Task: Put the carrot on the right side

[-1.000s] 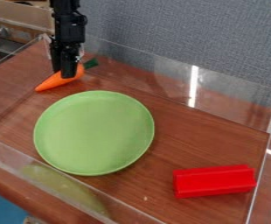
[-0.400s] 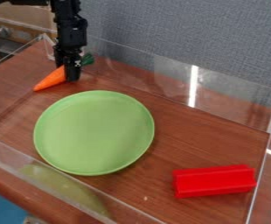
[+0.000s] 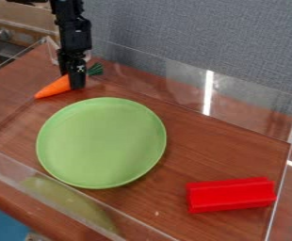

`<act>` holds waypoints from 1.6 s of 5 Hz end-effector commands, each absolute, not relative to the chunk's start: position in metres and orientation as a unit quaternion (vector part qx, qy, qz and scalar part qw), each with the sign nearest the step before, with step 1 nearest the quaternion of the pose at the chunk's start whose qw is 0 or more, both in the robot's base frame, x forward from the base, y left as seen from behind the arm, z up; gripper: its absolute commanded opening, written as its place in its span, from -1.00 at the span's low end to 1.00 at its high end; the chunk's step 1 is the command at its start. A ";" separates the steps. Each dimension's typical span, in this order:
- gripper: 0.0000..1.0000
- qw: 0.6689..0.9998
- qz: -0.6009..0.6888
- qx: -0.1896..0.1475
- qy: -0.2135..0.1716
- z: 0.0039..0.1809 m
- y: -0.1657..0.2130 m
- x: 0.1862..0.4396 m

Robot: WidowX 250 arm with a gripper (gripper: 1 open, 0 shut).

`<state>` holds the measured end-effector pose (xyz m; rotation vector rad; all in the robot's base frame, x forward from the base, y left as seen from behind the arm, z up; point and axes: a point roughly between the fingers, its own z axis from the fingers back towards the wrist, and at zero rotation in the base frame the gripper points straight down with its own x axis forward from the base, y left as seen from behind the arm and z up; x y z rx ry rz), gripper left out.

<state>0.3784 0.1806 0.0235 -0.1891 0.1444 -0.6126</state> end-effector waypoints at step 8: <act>1.00 0.957 -0.221 -0.170 0.082 0.023 0.210 0.345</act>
